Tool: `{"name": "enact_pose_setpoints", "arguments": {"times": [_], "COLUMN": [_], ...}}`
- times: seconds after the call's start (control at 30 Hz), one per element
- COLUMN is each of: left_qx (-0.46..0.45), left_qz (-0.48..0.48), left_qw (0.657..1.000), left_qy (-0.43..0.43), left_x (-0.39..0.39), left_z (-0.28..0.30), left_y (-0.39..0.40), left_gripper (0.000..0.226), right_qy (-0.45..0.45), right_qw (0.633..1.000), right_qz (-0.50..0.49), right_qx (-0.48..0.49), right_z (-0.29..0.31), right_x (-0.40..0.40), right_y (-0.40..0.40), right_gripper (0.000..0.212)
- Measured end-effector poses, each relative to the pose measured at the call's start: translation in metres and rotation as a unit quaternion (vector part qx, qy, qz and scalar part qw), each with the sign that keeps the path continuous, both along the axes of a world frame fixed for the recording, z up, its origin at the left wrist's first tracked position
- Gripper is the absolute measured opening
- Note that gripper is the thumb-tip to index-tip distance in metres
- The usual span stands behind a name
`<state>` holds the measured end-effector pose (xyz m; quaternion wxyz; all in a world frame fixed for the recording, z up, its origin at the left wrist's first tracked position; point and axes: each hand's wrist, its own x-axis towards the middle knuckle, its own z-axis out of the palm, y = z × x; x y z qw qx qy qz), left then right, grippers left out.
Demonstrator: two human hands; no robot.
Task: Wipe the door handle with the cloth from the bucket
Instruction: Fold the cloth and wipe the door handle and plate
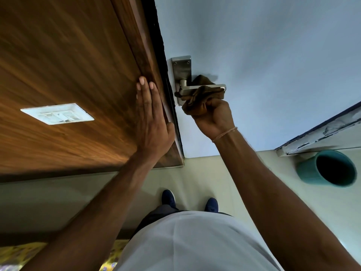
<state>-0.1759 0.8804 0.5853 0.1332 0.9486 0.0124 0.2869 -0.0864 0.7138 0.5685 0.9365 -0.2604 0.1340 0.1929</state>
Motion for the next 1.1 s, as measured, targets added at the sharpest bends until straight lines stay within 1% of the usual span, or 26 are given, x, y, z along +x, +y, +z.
{"name": "enact_pose_setpoints", "arguments": {"times": [0.13,0.2,0.27,0.3,0.37,0.47,0.53,0.63,0.7,0.77,0.83,0.9,0.97,1.1], "left_qx": [-0.005,-0.007,-0.008,-0.007,-0.003,-0.002,-0.003,0.0,0.002,0.005,0.002,-0.001,-0.002,-0.003], "left_qz": [-0.007,-0.01,-0.009,-0.007,-0.002,0.002,0.003,0.004,0.001,-0.001,-0.009,-0.01,-0.008,-0.005], "left_qw": [1.0,1.0,1.0,1.0,1.0,1.0,1.0,1.0,1.0,1.0,1.0,1.0,1.0,1.0], "left_qy": [0.004,0.003,0.004,0.005,0.005,-0.001,-0.005,-0.006,-0.013,-0.019,-0.016,-0.011,-0.008,-0.012], "left_x": [0.001,0.001,0.002,0.003,0.003,0.006,0.006,0.006,0.005,0.004,0.004,0.004,0.004,0.006], "left_z": [0.0,0.0,0.0,-0.001,-0.002,-0.005,-0.005,-0.005,-0.005,-0.004,-0.003,-0.003,-0.003,-0.005], "left_y": [0.001,0.001,0.001,0.0,0.0,0.0,-0.001,0.0,0.001,0.003,0.004,0.003,0.003,0.0], "left_gripper": [0.105,0.106,0.106,0.107,0.108,0.109,0.108,0.106,0.102,0.101,0.102,0.103,0.104,0.106], "right_qy": [-0.03,-0.049,-0.041,-0.024,0.015,0.035,0.048,0.051,0.036,0.044,0.063,0.071,0.073,0.046], "right_qw": [0.998,0.997,0.999,1.0,1.0,0.997,0.994,0.98,0.975,0.976,0.985,0.992,0.993,0.99], "right_qz": [0.015,0.024,0.019,0.017,-0.005,-0.026,-0.017,-0.008,-0.006,-0.018,-0.027,-0.023,-0.015,0.011], "right_qx": [0.051,0.05,0.025,0.008,-0.021,-0.065,-0.1,-0.19,-0.22,-0.213,-0.158,-0.1,-0.09,-0.13], "right_z": [-0.004,-0.004,0.001,0.002,0.002,-0.001,-0.002,-0.001,0.001,0.006,0.007,0.007,0.007,0.01], "right_x": [0.011,0.013,0.01,0.008,0.009,0.012,0.009,-0.001,-0.005,-0.003,0.003,0.009,0.008,0.006], "right_y": [-0.008,-0.002,0.015,0.023,0.033,0.036,0.042,0.055,0.06,0.057,0.048,0.041,0.039,0.038], "right_gripper": [0.089,0.082,0.069,0.066,0.063,0.07,0.062,0.045,0.05,0.055,0.062,0.065,0.06,0.044]}}
